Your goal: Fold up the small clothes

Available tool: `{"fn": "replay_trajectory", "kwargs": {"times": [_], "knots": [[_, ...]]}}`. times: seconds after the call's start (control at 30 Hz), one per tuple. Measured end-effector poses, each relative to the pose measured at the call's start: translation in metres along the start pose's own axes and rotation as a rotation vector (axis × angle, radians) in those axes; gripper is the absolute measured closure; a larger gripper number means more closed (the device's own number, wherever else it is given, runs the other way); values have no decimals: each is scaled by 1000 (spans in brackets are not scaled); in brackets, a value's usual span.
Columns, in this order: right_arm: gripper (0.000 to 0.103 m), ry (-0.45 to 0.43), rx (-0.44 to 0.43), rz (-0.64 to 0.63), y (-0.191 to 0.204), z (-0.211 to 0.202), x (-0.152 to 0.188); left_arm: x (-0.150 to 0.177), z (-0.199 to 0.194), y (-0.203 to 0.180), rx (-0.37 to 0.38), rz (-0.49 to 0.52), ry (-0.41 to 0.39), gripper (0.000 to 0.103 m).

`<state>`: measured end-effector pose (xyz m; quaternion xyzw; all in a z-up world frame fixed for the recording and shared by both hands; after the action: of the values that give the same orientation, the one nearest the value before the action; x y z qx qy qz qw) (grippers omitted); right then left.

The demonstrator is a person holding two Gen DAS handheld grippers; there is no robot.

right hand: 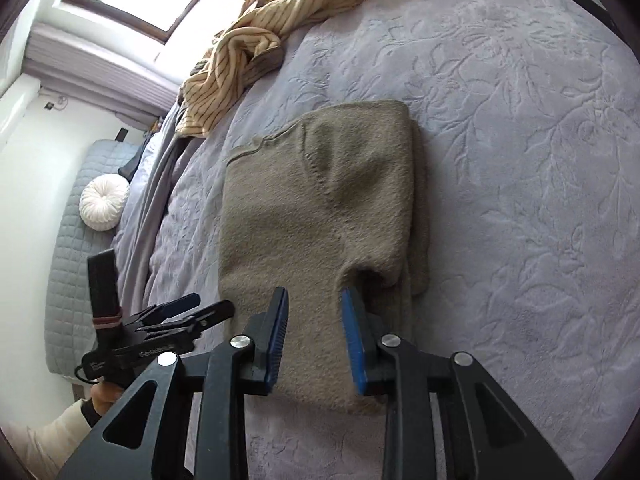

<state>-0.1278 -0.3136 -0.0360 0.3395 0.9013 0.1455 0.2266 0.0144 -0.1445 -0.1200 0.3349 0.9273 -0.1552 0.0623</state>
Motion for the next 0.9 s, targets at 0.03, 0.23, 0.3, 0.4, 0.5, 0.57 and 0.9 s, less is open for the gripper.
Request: {"fn": "replay_trajectory", "kwargs": {"times": [0.03, 0.23, 0.3, 0.4, 0.5, 0.57, 0.9], "knots": [[85, 3, 7, -32, 7, 0, 5, 8, 5, 0, -5, 6, 14, 6], [90, 143, 182, -112, -4, 37, 32, 32, 15, 6, 3, -16, 30, 5], [94, 166, 172, -43, -26, 42, 39, 34, 15, 7, 11, -28, 39, 5], [99, 173, 103, 66, -48, 37, 44, 37, 13, 3, -5, -14, 35, 5], [99, 187, 106, 39, -46, 34, 46, 38, 13, 0, -20, -32, 38, 5], [99, 195, 117, 10, -43, 35, 44, 39, 12, 0, -28, -52, 40, 5], [99, 220, 91, 10, -46, 37, 39, 45, 7, -16, -54, -88, 31, 5]]}}
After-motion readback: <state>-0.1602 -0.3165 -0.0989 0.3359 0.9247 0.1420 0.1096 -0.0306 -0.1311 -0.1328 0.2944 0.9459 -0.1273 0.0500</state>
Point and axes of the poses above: each gripper's, at about its wrist camera, not at the fingertips, and z roughly the way its jaws point, y to its left, x to its underside, the point moved 1 cm from there along z, roughly the way its jaws point, and after that the axes turned 8 degrees about x, right-handed, at the moved point
